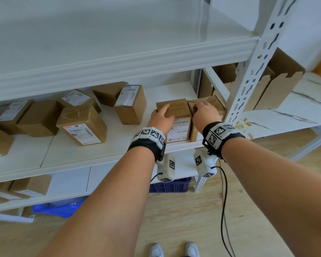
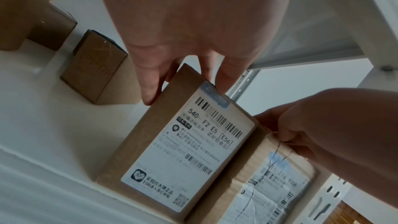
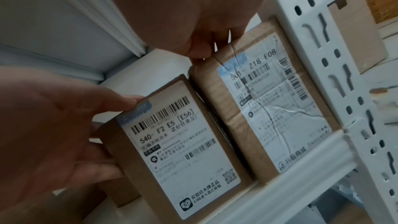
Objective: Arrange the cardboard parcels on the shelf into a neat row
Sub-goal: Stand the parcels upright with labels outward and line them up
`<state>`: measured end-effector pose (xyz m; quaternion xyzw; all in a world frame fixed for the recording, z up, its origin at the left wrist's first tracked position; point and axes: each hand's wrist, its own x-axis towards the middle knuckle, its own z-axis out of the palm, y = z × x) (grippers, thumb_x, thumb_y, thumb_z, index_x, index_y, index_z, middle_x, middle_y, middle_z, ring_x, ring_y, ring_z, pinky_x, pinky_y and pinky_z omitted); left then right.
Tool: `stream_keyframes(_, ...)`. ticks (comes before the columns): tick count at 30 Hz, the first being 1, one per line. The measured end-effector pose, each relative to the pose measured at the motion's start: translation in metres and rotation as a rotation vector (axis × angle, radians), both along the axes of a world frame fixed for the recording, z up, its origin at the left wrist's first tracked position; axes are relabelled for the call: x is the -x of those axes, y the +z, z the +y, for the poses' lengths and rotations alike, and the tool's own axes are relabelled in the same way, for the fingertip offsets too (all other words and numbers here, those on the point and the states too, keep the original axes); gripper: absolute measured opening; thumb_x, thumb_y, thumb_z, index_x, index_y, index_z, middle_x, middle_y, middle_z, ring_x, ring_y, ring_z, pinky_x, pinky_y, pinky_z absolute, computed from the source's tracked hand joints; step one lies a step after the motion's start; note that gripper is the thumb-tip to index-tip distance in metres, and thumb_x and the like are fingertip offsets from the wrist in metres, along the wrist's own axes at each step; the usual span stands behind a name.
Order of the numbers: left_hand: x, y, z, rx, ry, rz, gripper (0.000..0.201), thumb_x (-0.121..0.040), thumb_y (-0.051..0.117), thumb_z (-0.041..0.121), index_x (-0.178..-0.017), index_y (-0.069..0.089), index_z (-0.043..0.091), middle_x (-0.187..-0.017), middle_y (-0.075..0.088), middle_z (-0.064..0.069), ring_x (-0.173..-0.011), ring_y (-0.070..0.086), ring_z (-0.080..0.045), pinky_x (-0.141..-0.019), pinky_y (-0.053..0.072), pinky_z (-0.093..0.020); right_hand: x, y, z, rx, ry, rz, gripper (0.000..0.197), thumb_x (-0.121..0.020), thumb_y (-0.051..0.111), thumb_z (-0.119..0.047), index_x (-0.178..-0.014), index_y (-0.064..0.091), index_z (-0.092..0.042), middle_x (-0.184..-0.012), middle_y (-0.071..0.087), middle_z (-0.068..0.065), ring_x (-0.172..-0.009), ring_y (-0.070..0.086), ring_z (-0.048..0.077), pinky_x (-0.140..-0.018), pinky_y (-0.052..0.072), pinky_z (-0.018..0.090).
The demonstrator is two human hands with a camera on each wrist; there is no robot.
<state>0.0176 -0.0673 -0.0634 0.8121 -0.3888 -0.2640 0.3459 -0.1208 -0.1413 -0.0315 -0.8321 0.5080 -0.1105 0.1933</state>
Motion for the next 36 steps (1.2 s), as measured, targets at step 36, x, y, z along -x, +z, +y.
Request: stream_keyframes(36,-0.014,0.028,0.024,0.052,0.123,-0.167,0.057,-0.100,0.045,0.032,-0.152,0.024,0.023,-0.153,0.033,-0.010,-0.135,0.042,-0.027,-0.102,0.037,-0.030,-0.029,0.022,0.013,0.006,0.130,-0.139,0.054,-0.087,0.040,0.003,-0.139,0.043,-0.013,-0.143,0.039,0.011,-0.132,0.035,0.028,-0.107,0.037,0.039)
